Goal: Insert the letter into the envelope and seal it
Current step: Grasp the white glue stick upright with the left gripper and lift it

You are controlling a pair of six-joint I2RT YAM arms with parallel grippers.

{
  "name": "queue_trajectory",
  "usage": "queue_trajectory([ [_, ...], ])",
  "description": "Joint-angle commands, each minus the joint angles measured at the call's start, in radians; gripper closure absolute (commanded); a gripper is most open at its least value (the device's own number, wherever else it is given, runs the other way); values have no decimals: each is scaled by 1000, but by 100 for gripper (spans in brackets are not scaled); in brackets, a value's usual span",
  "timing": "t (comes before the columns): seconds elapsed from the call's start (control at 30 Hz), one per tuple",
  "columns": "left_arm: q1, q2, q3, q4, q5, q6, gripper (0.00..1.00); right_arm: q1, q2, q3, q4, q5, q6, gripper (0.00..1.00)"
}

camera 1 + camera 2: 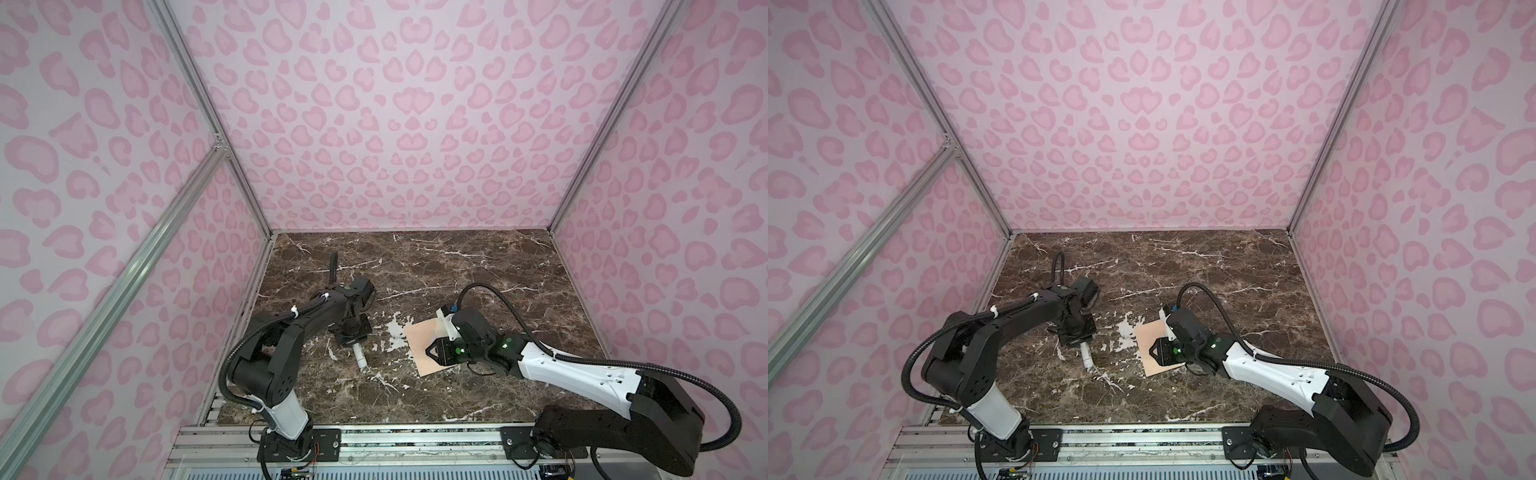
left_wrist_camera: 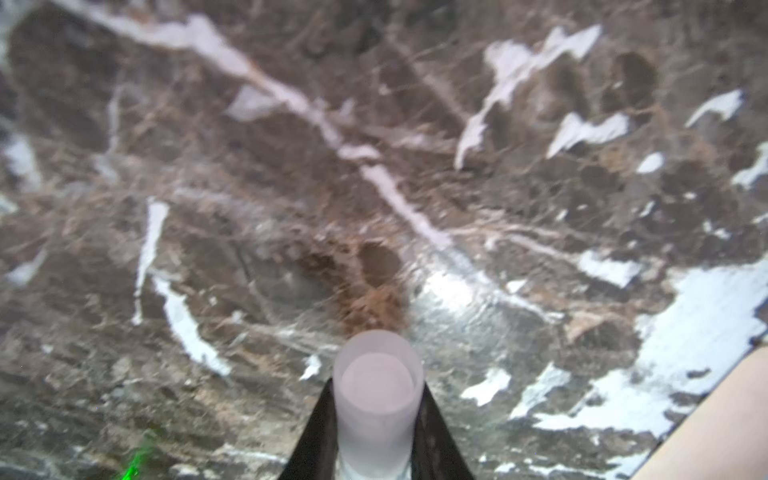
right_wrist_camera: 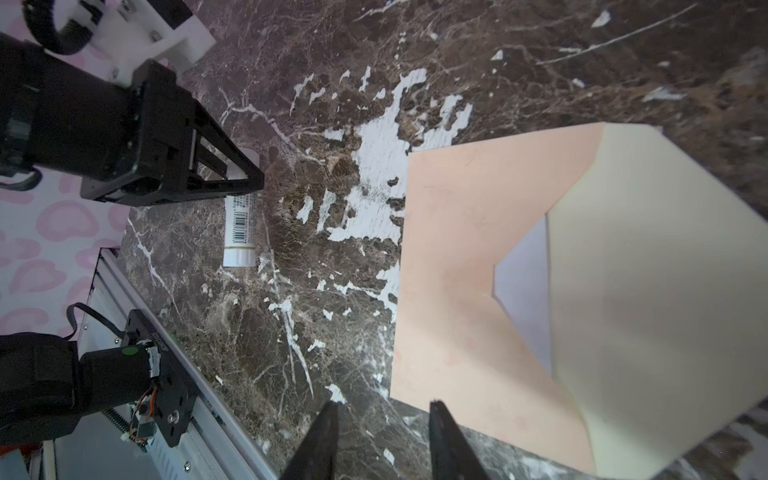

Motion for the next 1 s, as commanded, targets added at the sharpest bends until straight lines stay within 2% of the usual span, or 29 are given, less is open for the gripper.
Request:
queue_trajectory([
  [0.0, -23, 52, 42, -65, -35, 26, 84, 1, -19, -10, -29, 30, 5, 61],
  [0.1, -51, 80, 62, -95, -70, 28, 79, 0, -24, -14, -35, 36, 9, 61],
  [0.3, -109, 86, 38, -112, -84, 17, 48, 0, -13, -15, -35, 39, 16, 61],
  [0.4, -127, 59, 20, -117, -84, 7, 40, 0, -13, -15, -37, 39, 16, 61],
  [0.6, -157, 9, -19, -105, -54, 4, 42, 0, -2, -17, -37, 41, 16, 61],
  [0.97, -158, 64, -7, -47, -9, 36, 54, 0, -5, -9, -54, 51, 16, 61],
])
